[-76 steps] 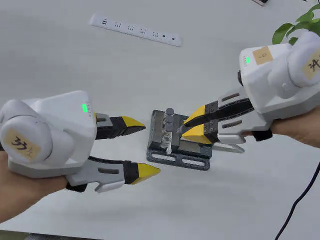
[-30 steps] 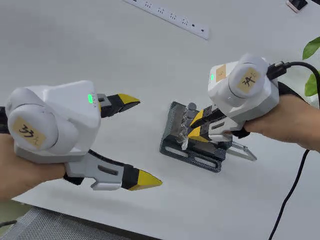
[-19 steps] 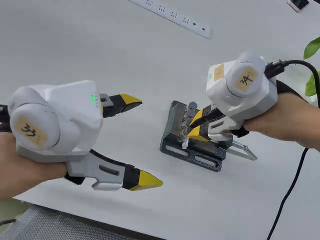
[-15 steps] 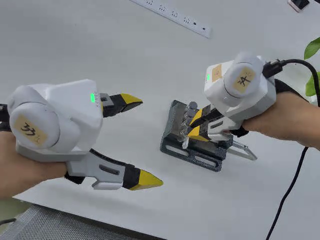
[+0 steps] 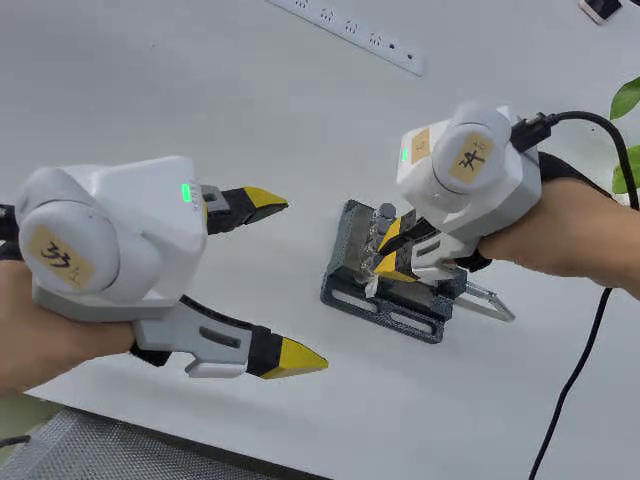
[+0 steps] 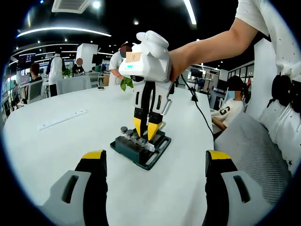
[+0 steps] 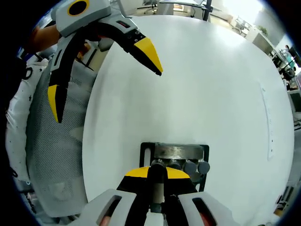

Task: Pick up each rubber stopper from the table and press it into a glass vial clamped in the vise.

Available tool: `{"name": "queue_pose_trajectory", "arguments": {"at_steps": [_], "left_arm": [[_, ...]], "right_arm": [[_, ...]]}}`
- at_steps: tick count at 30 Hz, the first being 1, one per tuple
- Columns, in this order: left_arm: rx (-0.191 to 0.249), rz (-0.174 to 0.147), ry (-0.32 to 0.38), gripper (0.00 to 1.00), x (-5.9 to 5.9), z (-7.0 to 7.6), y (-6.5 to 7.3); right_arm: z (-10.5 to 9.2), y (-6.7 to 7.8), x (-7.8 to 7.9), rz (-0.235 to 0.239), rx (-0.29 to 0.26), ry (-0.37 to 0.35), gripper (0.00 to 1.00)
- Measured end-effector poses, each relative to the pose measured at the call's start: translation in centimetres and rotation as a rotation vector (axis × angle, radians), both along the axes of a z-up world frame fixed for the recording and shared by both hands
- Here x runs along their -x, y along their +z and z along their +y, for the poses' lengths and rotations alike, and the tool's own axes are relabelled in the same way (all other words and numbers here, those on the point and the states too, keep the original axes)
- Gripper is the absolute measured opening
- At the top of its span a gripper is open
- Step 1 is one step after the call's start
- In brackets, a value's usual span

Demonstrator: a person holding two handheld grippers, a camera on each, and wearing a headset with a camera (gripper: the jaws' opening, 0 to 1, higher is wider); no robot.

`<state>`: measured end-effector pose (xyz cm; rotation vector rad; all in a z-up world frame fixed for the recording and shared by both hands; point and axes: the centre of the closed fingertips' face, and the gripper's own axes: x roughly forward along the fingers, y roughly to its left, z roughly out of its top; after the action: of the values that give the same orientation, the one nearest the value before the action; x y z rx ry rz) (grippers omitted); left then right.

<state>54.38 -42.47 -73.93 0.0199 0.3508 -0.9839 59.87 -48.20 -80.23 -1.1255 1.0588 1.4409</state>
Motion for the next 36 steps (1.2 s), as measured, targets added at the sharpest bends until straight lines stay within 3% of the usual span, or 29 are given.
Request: {"name": "queue_pose_trajectory", "arguments": {"at_steps": [5,11,26,36], "left_arm": [[-0.005,0.0,-0.008,0.86,0.0,-0.1,0.0],[-0.014,0.002,-0.018,0.85,0.1,-0.2,-0.1],[-0.012,0.002,-0.022,0.85,0.2,-0.4,0.1],[-0.011,0.001,-0.02,0.84,0.1,-0.2,0.1]], "right_arm": [[0.0,0.0,-0.2,0.03,-0.026,-0.034,0.05],[0.1,0.1,0.0,0.018,-0.039,-0.012,0.07],[0.2,0.4,0.1,0.017,-0.087,-0.053,0.08],[0.4,1.6,-0.4,-0.006,-0.12,-0.059,0.05]]}}
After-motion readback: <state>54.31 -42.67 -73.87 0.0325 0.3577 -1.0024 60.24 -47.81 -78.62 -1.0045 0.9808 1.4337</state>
